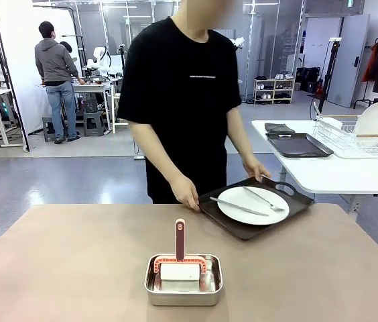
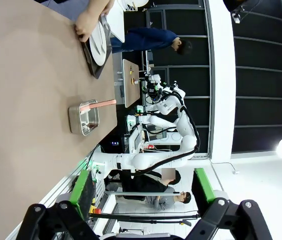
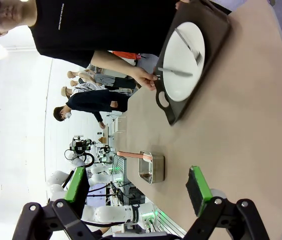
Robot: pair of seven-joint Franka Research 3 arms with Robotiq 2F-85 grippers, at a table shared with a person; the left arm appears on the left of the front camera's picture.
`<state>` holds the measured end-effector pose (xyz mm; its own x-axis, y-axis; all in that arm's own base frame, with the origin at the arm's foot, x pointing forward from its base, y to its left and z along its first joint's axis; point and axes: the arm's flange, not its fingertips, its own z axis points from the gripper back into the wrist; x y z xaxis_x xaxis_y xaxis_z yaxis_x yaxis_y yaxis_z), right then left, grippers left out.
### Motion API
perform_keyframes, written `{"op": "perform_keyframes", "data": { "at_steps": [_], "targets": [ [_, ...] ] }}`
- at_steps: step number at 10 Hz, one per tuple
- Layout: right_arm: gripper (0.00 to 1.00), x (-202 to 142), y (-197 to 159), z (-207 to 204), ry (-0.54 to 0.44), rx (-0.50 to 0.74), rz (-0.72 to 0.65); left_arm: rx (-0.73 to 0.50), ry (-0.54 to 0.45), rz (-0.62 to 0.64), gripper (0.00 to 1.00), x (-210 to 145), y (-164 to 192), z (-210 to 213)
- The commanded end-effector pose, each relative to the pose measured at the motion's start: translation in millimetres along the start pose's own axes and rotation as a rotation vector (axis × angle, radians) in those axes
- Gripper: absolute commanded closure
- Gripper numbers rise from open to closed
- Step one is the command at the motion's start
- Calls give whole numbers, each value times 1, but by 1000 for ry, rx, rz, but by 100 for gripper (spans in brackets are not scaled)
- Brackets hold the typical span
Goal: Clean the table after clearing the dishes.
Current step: When the right (or left) Handle tray is removed, use the right hand (or left hand) to clean the right (or left) side of the table with the Lint Roller.
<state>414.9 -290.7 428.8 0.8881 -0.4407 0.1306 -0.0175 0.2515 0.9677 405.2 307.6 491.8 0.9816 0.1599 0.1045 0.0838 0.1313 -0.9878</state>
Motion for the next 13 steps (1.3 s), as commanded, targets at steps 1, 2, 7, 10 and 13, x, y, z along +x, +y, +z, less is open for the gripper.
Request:
{"op": "perform_keyframes", "data": {
  "at_steps": [1,2,7,10,13],
  "targets": [
    [0,-1,3,0,-3,3,5,6,-1,-1,0,-8,-2,-2],
    [0,-1,3,0,-3,3,5,6,-1,-1,0,-8,-2,-2],
    [0,-1,3,0,-3,3,5,6,-1,-1,0,-8,-2,-2],
    [0,-1,3,0,-3,3,5,6,-1,-1,0,-8,-2,-2],
    [0,-1,3,0,-3,3,5,6,-1,-1,0,-8,-2,-2]
  ]
}}
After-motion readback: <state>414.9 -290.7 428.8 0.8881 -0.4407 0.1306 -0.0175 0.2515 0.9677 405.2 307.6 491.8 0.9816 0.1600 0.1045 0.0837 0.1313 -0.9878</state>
